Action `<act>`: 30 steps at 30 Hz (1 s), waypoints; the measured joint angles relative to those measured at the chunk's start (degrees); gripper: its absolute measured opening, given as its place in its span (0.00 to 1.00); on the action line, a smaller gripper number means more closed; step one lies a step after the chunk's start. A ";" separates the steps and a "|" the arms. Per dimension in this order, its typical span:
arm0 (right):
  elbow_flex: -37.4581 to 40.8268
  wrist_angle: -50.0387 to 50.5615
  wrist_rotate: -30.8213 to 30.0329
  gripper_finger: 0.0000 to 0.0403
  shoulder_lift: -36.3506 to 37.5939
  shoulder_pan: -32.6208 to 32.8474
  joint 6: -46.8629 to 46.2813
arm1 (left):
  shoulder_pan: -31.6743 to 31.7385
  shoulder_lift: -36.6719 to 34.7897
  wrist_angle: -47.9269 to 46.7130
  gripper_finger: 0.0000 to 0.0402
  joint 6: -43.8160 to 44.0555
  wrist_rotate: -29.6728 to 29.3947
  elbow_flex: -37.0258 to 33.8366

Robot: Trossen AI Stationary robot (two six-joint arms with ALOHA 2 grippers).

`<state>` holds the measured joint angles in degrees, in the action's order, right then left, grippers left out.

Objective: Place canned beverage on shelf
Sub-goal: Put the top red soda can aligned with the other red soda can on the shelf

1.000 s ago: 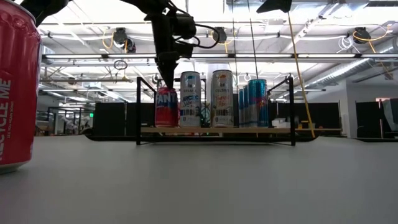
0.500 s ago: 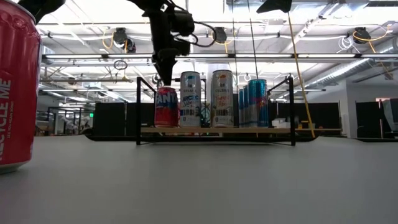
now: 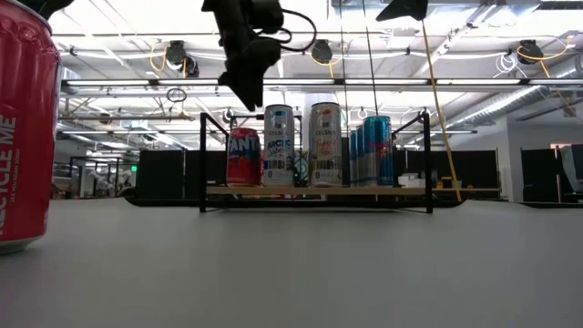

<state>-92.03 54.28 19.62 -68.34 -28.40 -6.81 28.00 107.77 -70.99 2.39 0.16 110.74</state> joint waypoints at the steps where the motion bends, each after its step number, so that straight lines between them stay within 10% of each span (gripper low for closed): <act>1: -0.02 0.00 -0.02 0.84 0.00 0.00 -0.32 | -0.51 -0.04 0.56 0.41 -0.19 0.02 -0.93; 30: -0.04 -2.91 -2.83 0.84 -4.98 0.01 -5.05 | -1.35 3.44 5.63 0.14 -4.52 0.65 -5.97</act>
<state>-92.07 51.37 16.79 -73.32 -28.39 -11.86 26.65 111.21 -65.36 -2.13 0.82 104.77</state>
